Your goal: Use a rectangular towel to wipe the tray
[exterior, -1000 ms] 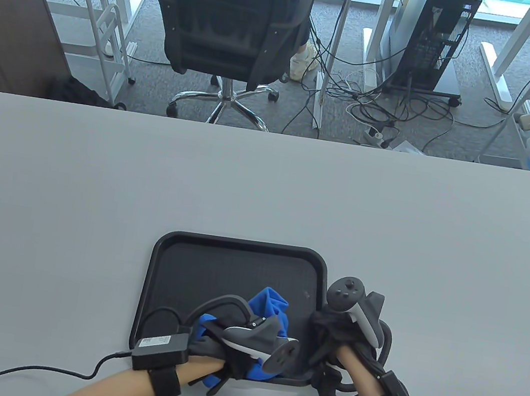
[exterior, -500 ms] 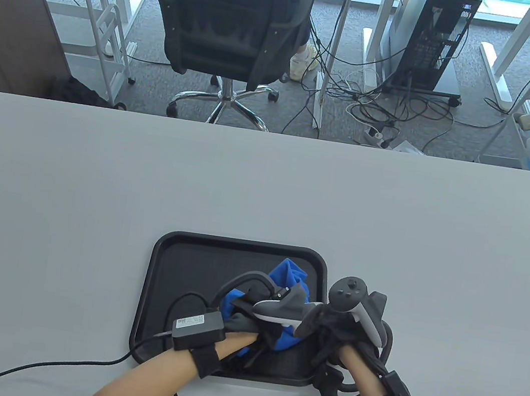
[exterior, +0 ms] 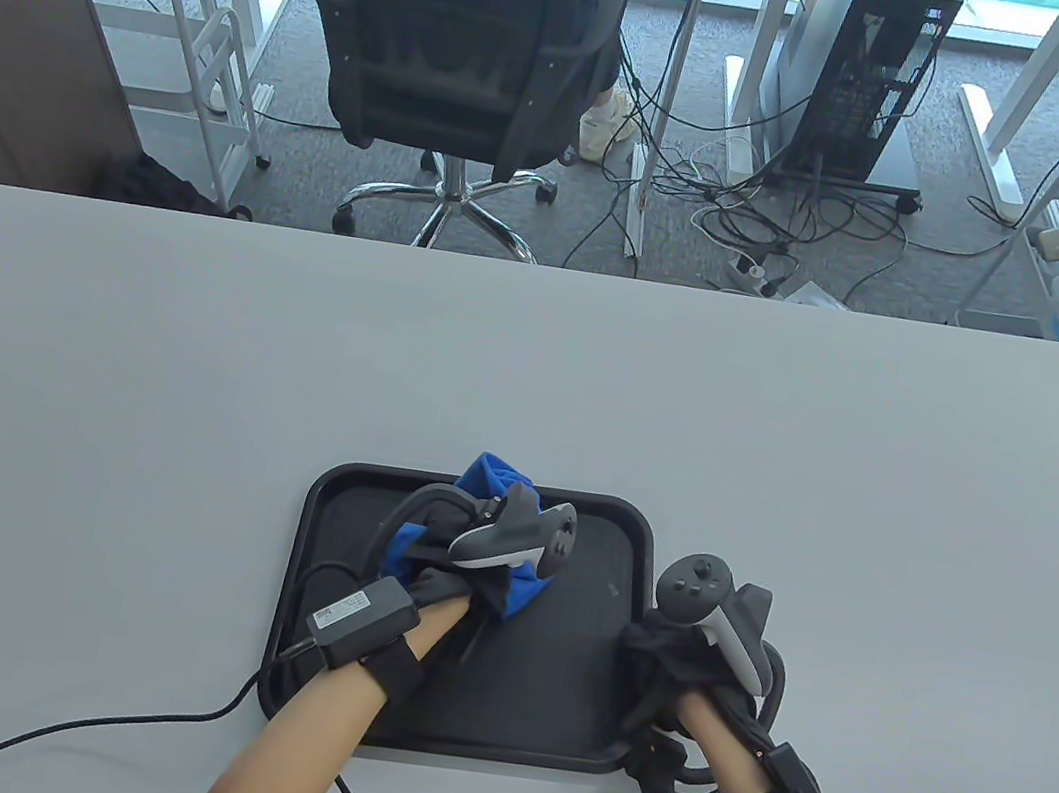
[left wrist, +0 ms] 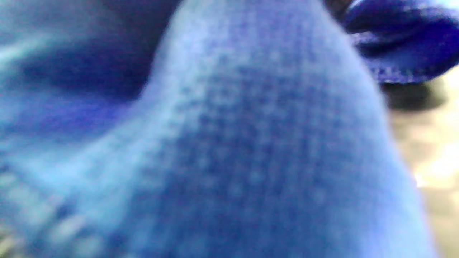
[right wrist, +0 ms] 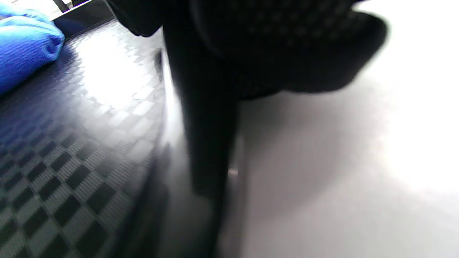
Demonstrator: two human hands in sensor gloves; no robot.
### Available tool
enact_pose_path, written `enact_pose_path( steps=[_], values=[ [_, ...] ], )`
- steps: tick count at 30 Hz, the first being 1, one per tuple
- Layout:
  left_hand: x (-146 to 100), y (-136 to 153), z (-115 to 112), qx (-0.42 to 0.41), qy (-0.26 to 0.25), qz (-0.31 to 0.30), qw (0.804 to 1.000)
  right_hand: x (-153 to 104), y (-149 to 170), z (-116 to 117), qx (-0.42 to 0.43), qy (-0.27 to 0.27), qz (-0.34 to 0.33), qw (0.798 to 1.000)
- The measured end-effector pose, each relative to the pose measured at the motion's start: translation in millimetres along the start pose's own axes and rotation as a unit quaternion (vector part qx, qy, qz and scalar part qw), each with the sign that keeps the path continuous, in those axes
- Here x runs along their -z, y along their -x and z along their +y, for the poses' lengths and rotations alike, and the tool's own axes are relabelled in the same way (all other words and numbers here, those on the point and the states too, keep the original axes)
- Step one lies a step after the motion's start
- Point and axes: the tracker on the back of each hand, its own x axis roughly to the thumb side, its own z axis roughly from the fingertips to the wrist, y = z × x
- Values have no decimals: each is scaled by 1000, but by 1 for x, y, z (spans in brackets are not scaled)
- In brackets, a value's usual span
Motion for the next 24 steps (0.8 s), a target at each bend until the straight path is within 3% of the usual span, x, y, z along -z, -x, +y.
enact_pose_path(
  steps=[13,19,24],
  values=[
    [-28,75,-33,-20,43,66,997,-1,-1,1,4,7,5,1000],
    [-47,88,-44,-45,59,41,996,-1,-1,2,10,9,7,1000],
    [-68,80,-50,-29,60,1,998,-1,-1,2,11,10,8,1000]
  ],
)
